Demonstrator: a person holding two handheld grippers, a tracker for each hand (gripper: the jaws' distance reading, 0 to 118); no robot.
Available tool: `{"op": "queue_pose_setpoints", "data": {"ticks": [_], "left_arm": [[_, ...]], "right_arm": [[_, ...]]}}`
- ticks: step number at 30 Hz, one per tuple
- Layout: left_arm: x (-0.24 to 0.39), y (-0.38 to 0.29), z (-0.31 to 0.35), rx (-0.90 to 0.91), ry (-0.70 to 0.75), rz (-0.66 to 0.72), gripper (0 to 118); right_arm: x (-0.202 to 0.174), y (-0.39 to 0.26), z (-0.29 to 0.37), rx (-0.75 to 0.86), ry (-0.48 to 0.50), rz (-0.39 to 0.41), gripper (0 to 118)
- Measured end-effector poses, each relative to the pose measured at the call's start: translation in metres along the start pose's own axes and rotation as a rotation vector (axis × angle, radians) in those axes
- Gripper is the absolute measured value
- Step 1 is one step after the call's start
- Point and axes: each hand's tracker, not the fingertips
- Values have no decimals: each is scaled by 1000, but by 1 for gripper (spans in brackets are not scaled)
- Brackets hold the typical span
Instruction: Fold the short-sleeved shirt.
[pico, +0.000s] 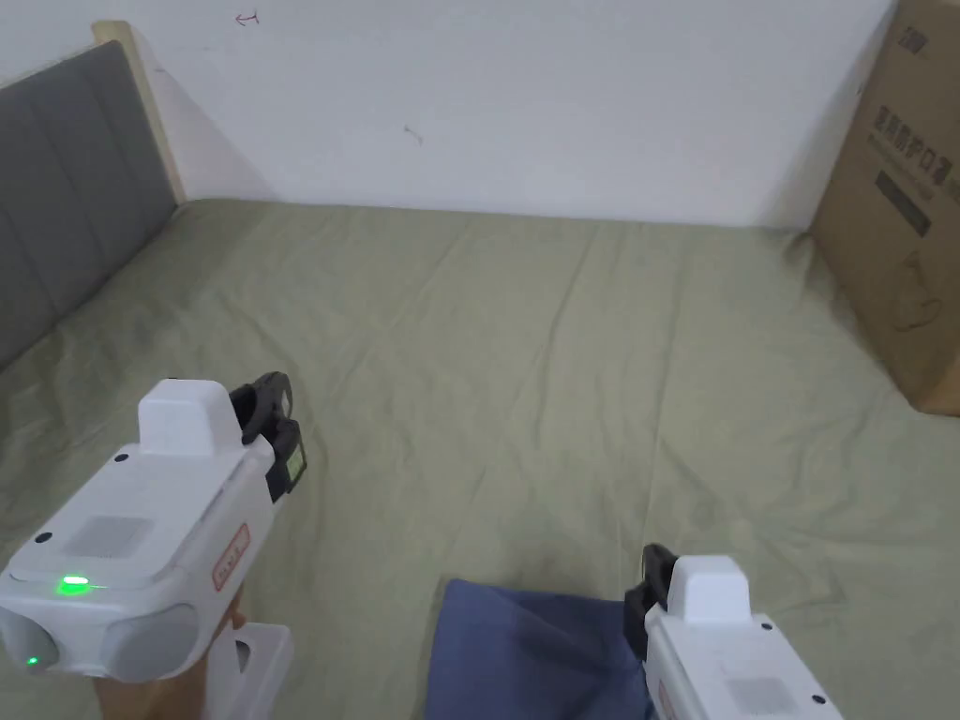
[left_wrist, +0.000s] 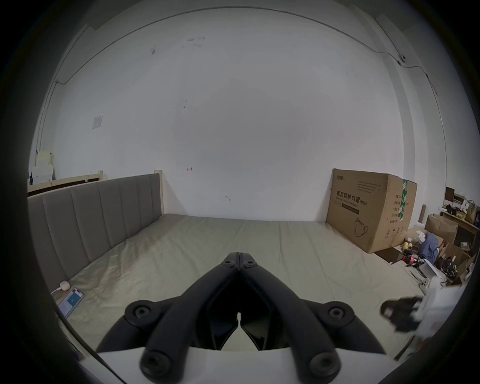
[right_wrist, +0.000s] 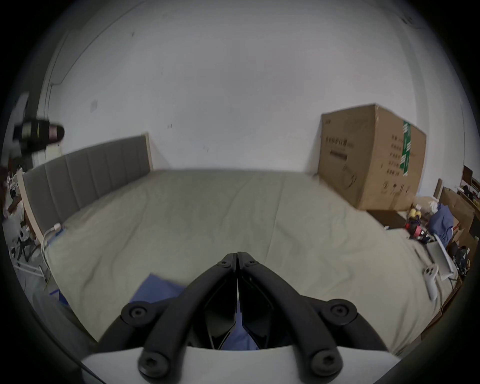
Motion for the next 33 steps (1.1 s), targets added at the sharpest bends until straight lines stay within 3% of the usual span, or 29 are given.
{"op": "queue_pose_setpoints", "data": {"ticks": [9,12,16,18,20,22,23,24,29,31,32,33], "left_arm": [[-14,-36,-7,-176,-74,139,0],[-15,-53,-12,-253,-104,199,0],[-11,-81,-28,-401,-159,292,3],[-8,-97,-39,-503,-186,335,14],[-1,-116,-52,-633,-214,368,50],[6,-135,-66,-746,-236,383,94],[10,-145,-71,-780,-250,391,105],[13,-153,-76,-801,-278,397,110],[22,-184,-107,-925,-375,457,109],[22,-195,-117,-972,-386,473,98],[22,-200,-121,-993,-406,485,98],[22,-203,-124,-1013,-416,497,95]], "right_arm": [[-18,-67,-44,-221,-24,35,0],[-11,-85,-55,-289,-67,-22,0],[-5,-94,-66,-270,-64,-5,0],[-4,-98,-70,-272,-71,9,0],[1,-100,-71,-269,-67,-2,0],[3,-103,-71,-270,-60,-3,0],[4,-103,-72,-270,-56,3,0],[5,-104,-73,-271,-53,4,0],[6,-109,-72,-269,-40,-5,0],[7,-110,-72,-268,-38,-12,0],[9,-110,-73,-267,-69,-78,0],[3,-104,-67,-266,-64,-78,0]]}}
